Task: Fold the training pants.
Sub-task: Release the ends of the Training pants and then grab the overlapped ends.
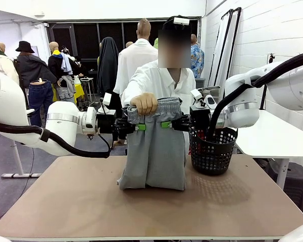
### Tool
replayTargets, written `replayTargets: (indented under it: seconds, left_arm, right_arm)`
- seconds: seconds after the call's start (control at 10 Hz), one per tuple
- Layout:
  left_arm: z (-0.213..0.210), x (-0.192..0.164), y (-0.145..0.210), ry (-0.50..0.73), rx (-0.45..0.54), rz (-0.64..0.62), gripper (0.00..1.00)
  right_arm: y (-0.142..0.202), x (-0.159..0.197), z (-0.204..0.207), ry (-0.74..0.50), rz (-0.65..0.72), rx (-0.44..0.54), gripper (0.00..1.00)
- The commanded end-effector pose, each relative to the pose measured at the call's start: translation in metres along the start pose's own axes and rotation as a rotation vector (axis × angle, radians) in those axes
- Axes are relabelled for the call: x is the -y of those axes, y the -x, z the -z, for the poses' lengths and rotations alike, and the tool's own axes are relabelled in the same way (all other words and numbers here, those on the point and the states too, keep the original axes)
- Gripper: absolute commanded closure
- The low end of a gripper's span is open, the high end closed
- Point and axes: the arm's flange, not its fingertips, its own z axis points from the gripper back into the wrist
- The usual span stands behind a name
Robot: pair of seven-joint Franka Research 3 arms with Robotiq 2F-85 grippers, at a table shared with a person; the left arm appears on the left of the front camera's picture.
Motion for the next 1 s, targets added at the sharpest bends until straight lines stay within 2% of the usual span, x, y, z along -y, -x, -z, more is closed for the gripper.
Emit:
replayTargets:
  seconds: [0.0, 0.1, 0.2, 0.9]
  left_arm:
    - [0.0016, -0.0035, -0.0011, 0.009, 0.008, -0.002, 0.24]
    - [0.0015, -0.0035, -0.0005, 0.006, 0.011, -0.004, 0.04]
    - [0.0008, -0.0046, 0.0, 0.0, 0.012, -0.006, 0.0]
    - [0.0032, -0.0044, -0.0005, -0.005, 0.02, -0.017, 0.0]
  right_arm:
    - [-0.0017, 0.0019, -0.0032, -0.007, 0.025, -0.009, 0.2]
    - [-0.0017, 0.0023, -0.0036, -0.004, 0.033, -0.013, 0.0]
    - [-0.0018, 0.0036, -0.0042, 0.0, 0.04, -0.011, 0.0]
    - [-0.0016, 0.0053, -0.0031, -0.006, 0.064, -0.017, 0.0]
